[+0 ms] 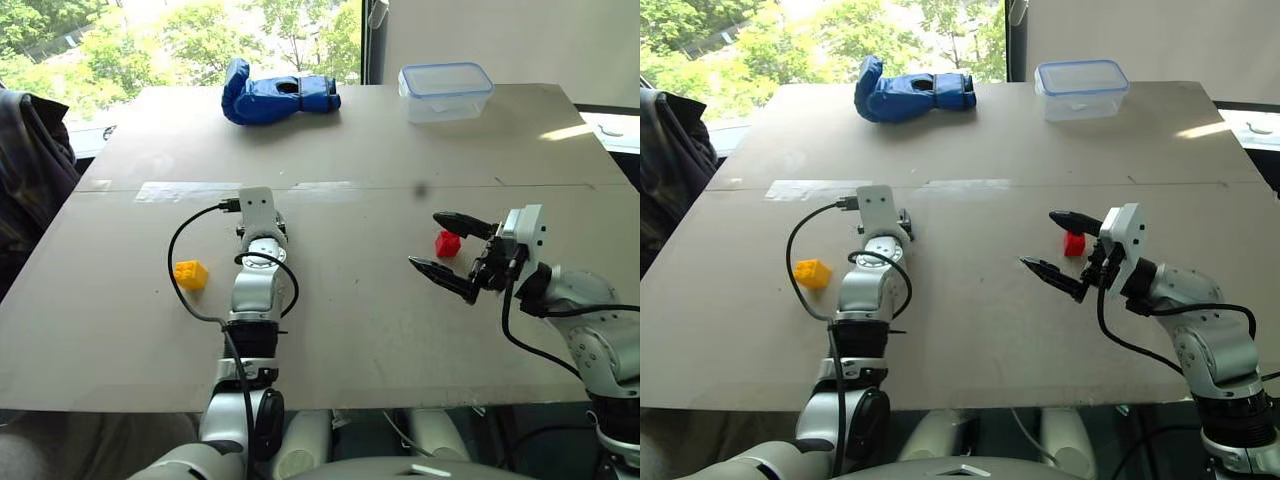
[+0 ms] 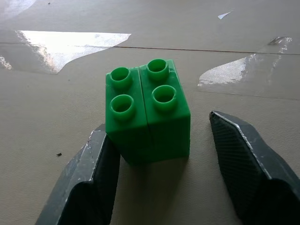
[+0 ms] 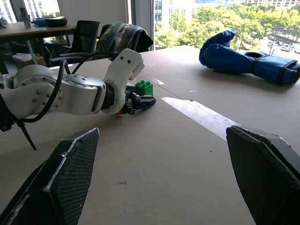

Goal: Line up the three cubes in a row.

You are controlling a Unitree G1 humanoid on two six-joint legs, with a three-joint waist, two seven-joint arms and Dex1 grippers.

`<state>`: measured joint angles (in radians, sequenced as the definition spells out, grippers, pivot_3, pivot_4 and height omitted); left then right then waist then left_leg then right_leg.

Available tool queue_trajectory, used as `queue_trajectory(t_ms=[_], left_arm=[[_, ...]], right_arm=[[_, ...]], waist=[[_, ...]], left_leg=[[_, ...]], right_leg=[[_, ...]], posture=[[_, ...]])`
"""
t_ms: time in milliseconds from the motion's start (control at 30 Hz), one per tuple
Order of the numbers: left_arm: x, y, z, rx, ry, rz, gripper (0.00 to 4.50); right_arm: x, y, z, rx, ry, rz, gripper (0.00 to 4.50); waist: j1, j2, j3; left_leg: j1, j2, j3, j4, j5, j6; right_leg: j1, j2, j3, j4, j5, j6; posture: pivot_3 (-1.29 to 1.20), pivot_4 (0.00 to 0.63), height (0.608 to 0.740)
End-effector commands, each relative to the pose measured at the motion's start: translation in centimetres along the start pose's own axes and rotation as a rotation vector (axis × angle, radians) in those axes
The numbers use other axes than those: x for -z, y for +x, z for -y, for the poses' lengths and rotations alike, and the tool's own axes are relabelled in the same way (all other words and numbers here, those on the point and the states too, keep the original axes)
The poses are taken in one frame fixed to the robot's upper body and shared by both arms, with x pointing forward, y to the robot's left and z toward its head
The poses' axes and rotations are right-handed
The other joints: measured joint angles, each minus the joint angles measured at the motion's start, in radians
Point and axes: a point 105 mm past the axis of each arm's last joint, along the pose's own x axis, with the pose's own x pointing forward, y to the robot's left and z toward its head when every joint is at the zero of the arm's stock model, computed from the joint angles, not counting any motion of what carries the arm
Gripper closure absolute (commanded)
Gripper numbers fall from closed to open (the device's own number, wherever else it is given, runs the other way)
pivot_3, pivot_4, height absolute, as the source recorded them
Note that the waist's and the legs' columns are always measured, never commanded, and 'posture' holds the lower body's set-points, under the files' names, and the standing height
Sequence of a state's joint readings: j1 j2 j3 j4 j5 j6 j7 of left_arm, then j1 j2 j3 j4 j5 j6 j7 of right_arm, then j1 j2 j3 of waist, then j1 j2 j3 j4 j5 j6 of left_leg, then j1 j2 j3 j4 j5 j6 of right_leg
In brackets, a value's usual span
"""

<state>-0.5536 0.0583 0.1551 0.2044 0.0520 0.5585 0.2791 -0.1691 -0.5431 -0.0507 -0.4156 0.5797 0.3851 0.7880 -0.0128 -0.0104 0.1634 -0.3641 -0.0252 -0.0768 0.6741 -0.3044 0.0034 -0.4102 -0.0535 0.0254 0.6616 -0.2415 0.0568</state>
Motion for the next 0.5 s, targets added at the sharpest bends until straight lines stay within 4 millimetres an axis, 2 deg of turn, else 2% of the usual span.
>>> queue_trajectory(t_ms=[33,367,467,500], left_arm=[[1.6,-0.1,-0.6,-0.018,0.016,-0.056,3.23],[1.6,-0.4,-0.2,0.032,0.005,-0.044,3.22],[0.7,-0.3,1.0,0.156,0.013,0.003,3.22],[0.1,-0.6,2.3,0.283,0.0,0.028,3.22]], right_arm=[[-1.1,0.2,0.0,0.004,-0.034,0.027,0.0],[-0.7,-0.2,0.3,0.028,-0.037,0.014,0.0],[-0.5,-0.8,0.8,0.051,-0.04,0.002,0.0],[-0.5,-1.2,1.1,0.065,-0.043,-0.004,0.0]], waist=[[0.0,0.0,0.0],[0.0,0.0,0.0],[0.002,0.0,0.0],[0.003,0.0,0.0]], left_leg=[[0.0,0.0,0.0,0.0,0.0,0.0],[0.0,0.0,0.0,0.0,0.0,0.0],[0.0,0.0,0.0,0.0,0.0,0.0],[0.0,0.0,0.0,0.0,0.0,0.0]], right_leg=[[0.0,0.0,0.0,0.0,0.0,0.0],[0.0,0.0,0.0,0.0,0.0,0.0],[0.0,0.0,0.0,0.0,0.0,0.0],[0.0,0.0,0.0,0.0,0.0,0.0]], posture=[[0.0,0.15,0.74],[0.0,0.15,0.74],[0.0,0.15,0.74],[0.0,0.15,0.74]])
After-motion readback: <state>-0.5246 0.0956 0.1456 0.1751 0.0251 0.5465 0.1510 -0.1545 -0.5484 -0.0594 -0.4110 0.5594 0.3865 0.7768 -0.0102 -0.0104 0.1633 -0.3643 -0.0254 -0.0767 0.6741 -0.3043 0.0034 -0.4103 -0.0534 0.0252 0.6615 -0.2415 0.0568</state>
